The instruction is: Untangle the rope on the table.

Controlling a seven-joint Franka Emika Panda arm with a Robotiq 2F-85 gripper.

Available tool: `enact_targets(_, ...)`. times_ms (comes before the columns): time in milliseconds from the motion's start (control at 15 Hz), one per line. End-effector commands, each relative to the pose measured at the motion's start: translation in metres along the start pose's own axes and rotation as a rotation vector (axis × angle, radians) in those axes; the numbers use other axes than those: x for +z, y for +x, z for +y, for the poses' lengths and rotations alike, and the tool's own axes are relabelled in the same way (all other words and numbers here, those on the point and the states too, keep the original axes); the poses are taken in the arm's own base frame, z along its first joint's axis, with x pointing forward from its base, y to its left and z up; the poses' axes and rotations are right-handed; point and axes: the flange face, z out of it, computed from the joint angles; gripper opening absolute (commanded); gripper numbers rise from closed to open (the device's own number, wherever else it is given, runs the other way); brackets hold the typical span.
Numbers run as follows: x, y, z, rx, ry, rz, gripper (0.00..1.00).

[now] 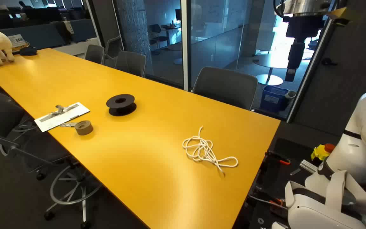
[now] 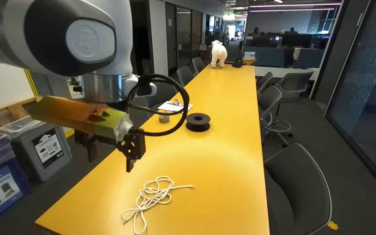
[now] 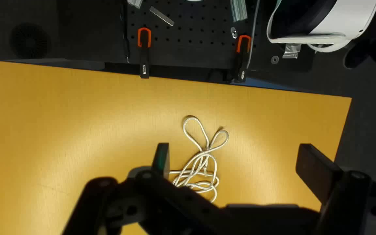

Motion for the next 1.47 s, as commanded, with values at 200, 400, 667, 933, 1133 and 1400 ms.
enact_targets(200,-0.008,-0.001,0.000,0.000,-0.002,0.017,1.00)
enact_targets(400,-0.003,0.009,-0.001,0.024,-0.008,0.015,1.00)
enact_targets(667,0.022,0.055,-0.010,0.113,0.025,0.005,1.00)
enact_targets(933,0.077,0.129,-0.025,0.232,0.071,0.018,1.00)
enact_targets(1133,0.133,0.177,-0.037,0.302,0.106,-0.027,1.00)
enact_targets(1400,0.215,0.227,-0.047,0.356,0.129,-0.110,1.00)
